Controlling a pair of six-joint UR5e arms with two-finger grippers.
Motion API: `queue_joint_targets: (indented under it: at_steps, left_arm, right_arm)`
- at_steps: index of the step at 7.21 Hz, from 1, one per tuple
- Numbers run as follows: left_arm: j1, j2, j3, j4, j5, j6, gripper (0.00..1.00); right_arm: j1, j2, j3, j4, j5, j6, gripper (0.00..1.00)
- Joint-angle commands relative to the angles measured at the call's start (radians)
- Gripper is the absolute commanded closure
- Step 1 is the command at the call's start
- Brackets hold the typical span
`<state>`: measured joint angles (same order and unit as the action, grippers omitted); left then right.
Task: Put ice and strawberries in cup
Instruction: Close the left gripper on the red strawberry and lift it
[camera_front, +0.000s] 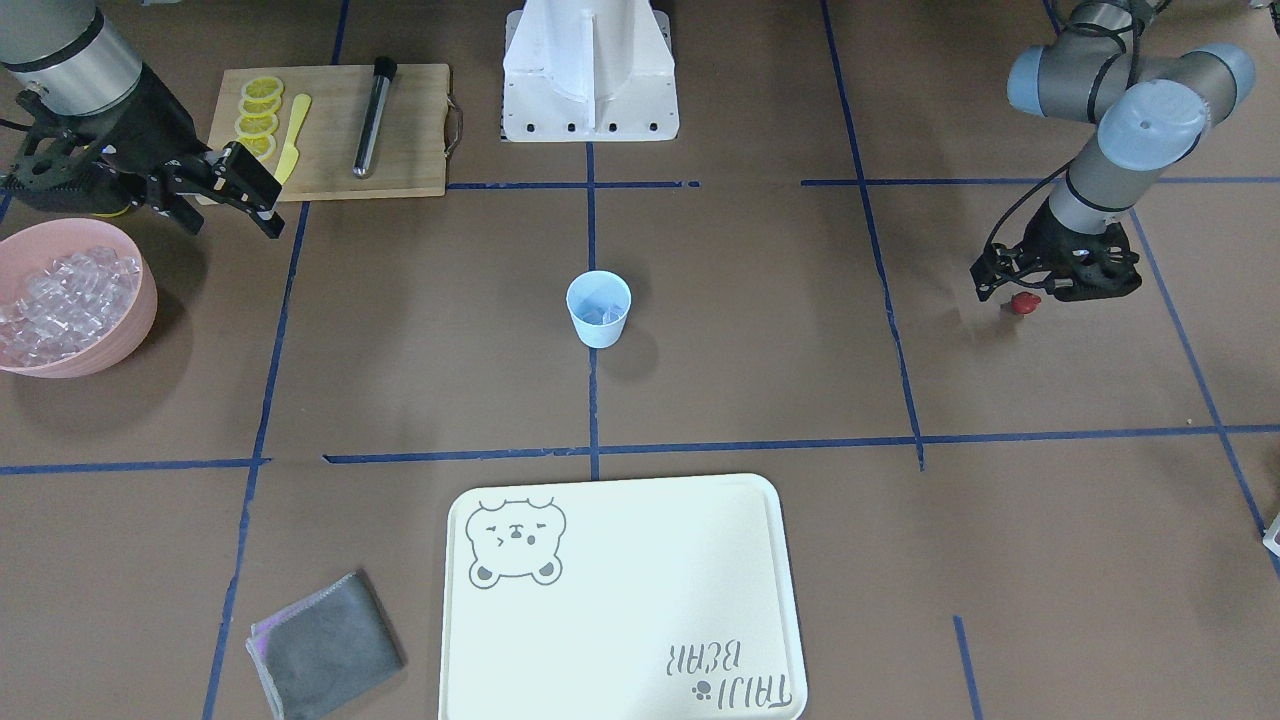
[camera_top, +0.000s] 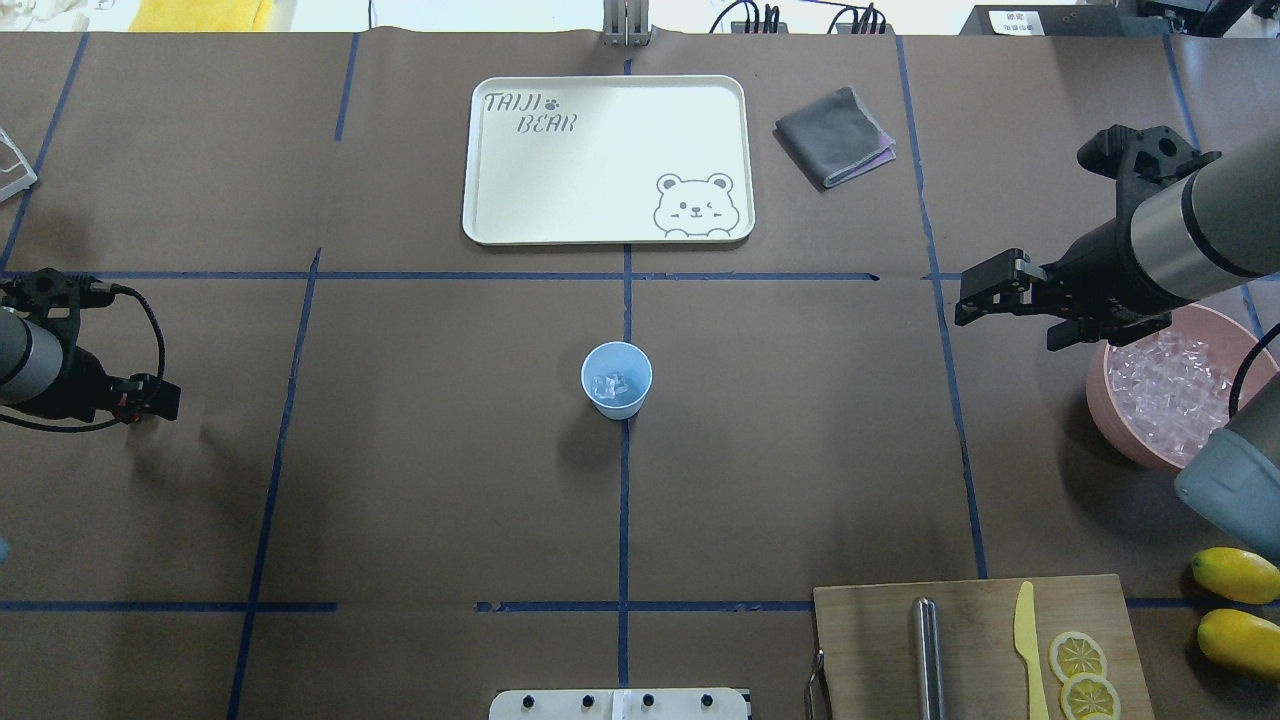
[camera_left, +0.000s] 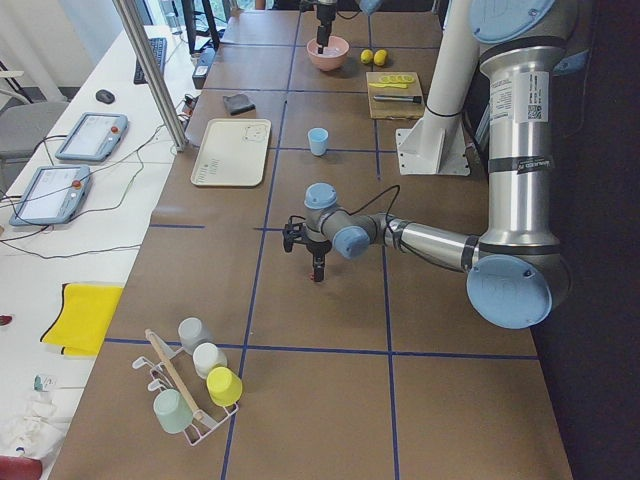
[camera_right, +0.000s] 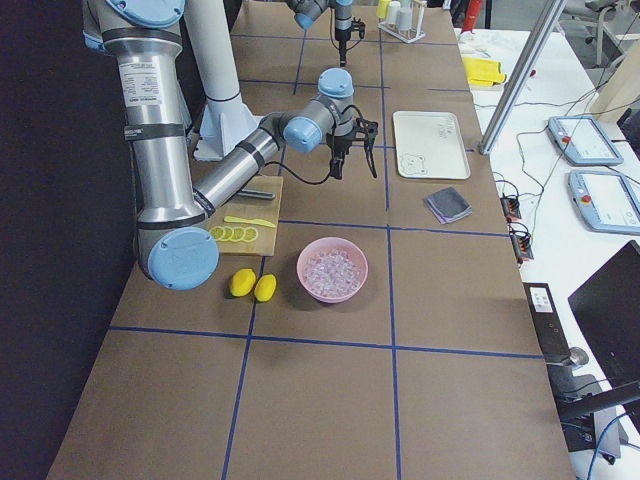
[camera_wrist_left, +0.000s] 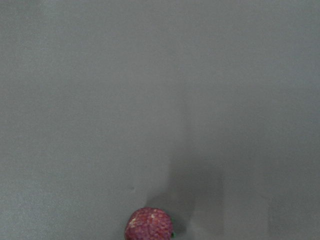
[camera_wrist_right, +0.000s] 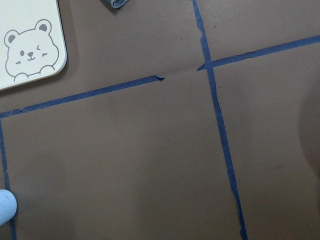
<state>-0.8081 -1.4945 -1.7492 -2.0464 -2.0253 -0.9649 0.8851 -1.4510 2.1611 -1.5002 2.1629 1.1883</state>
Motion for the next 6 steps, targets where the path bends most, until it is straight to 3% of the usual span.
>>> queue_joint_targets:
  at_steps: [1, 5, 6]
  left_arm:
    - [0.000, -0.001, 0.010, 0.000, 0.002, 0.003, 0.05]
    - [0.000, -0.001, 0.022, 0.002, 0.004, 0.003, 0.11]
    - [0.001, -0.003, 0.022, 0.003, 0.005, 0.002, 0.21]
  right_arm:
    - [0.000, 0.000, 0.002, 0.000, 0.000, 0.000, 0.01]
    - [0.000, 0.000, 0.003, 0.000, 0.000, 0.000, 0.01]
    - [0.000, 0.000, 0.003, 0.000, 0.002, 0.000, 0.01]
